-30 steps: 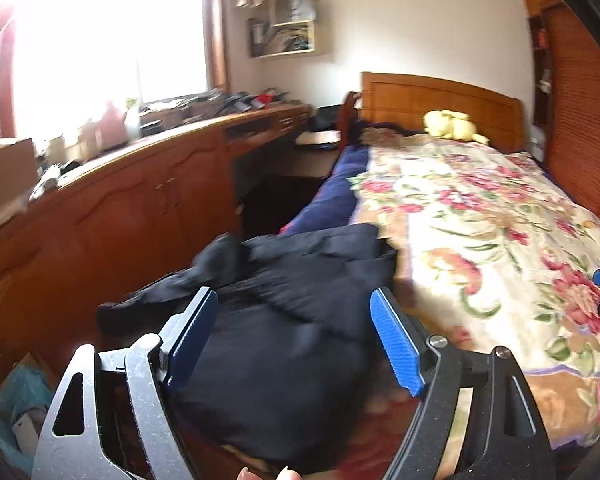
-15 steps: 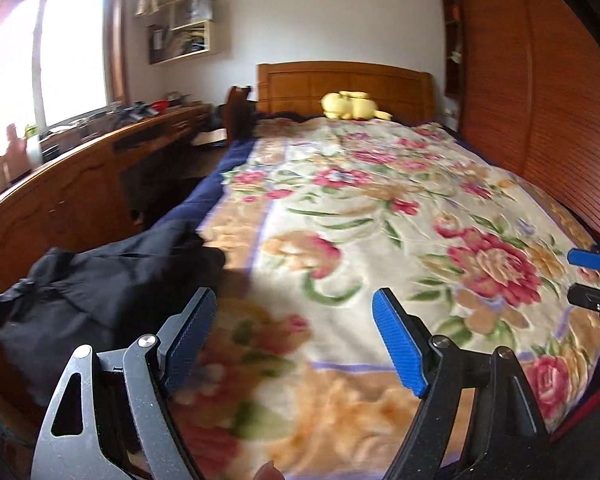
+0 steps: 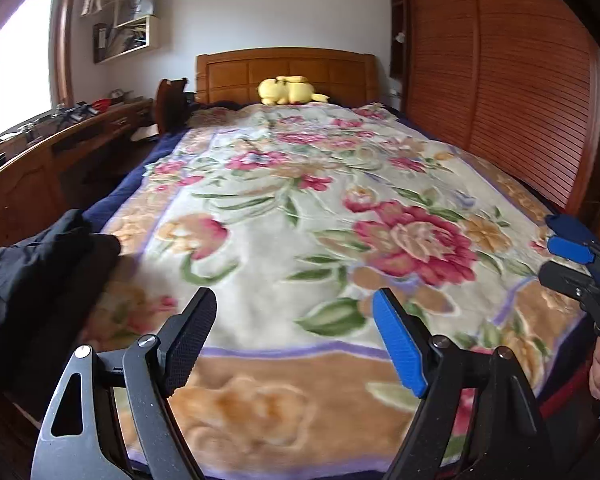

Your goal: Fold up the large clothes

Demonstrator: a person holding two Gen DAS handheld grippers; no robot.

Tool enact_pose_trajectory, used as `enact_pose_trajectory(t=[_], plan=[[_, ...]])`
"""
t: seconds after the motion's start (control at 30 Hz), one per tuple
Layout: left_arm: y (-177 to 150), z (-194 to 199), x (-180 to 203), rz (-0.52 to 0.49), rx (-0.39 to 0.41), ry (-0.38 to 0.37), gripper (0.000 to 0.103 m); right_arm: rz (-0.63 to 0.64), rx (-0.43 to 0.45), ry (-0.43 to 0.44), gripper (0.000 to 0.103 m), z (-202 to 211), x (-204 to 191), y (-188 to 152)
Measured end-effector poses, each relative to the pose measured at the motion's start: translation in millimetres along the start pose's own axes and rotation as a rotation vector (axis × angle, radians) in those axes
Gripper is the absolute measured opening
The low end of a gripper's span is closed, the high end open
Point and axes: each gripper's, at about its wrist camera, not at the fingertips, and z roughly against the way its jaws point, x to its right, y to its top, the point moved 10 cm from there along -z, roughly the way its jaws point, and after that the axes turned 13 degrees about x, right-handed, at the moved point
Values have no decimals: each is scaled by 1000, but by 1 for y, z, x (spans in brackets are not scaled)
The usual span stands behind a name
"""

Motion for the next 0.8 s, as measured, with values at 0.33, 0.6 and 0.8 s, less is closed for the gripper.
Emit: enact_pose_trajectory(t=[0.33,0.6,0.8], plan=[[28,12,58,11,38,-63,81,-72,53,-86,84,44,19,9],[66,41,71,-15,123,-53,81,-51,170,-124,84,97,6,34],[79,68,69,-11,168,-53,81,-30,235,-135,84,134,-9,42]])
